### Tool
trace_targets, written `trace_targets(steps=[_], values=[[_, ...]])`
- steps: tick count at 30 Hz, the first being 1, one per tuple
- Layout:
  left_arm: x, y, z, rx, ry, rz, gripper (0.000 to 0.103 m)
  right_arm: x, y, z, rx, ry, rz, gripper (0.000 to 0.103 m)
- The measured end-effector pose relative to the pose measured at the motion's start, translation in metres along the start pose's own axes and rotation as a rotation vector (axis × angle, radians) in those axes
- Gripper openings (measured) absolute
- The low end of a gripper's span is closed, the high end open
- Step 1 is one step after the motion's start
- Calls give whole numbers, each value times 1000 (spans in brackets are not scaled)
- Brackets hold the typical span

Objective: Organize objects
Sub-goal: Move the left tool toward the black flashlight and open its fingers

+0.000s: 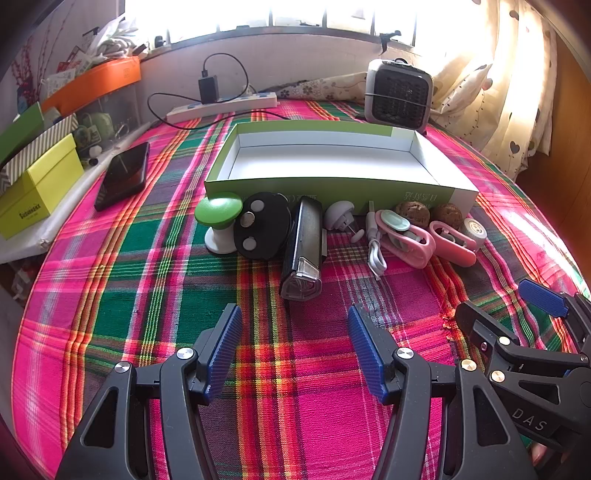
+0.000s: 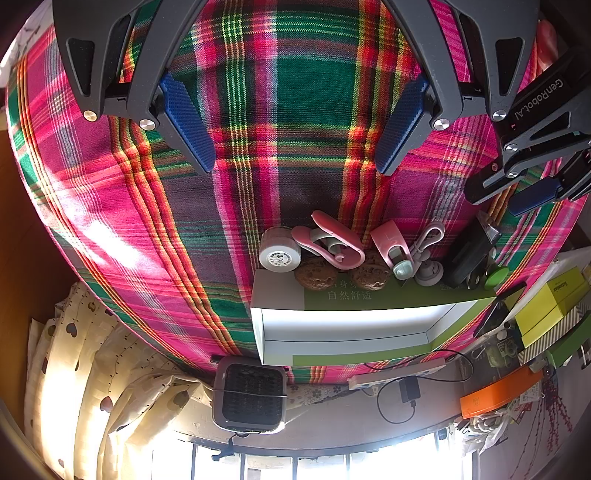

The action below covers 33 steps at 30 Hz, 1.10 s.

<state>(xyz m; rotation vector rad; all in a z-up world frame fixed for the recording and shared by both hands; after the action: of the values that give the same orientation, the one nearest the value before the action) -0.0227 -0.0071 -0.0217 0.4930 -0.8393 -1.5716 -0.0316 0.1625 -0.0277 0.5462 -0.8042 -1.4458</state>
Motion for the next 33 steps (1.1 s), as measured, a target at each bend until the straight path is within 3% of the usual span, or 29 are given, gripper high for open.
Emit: trace_targets(steps=[15, 25, 33], values=[[-2, 0, -3, -17, -19, -5, 58, 0, 0, 0, 1, 1, 2, 88], [4, -2, -4, -14, -78, -76, 58, -2, 0, 5, 23, 64, 61, 89], [17, 0, 1, -22, -33, -153, 57, -19, 3, 26, -3, 35, 81, 86]])
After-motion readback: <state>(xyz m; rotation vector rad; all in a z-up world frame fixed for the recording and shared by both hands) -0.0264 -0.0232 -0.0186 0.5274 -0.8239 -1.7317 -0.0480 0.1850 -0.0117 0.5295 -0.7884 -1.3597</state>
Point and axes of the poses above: each gripper's, at about its wrist camera, not at the fingertips, and y roughly against the way its jaws point, x to its left, z to its top, the point moved 3 cm from there along -y, roughly the way its jaws point, and after that the axes turned 14 degrees about -y, right-handed, at the moved point
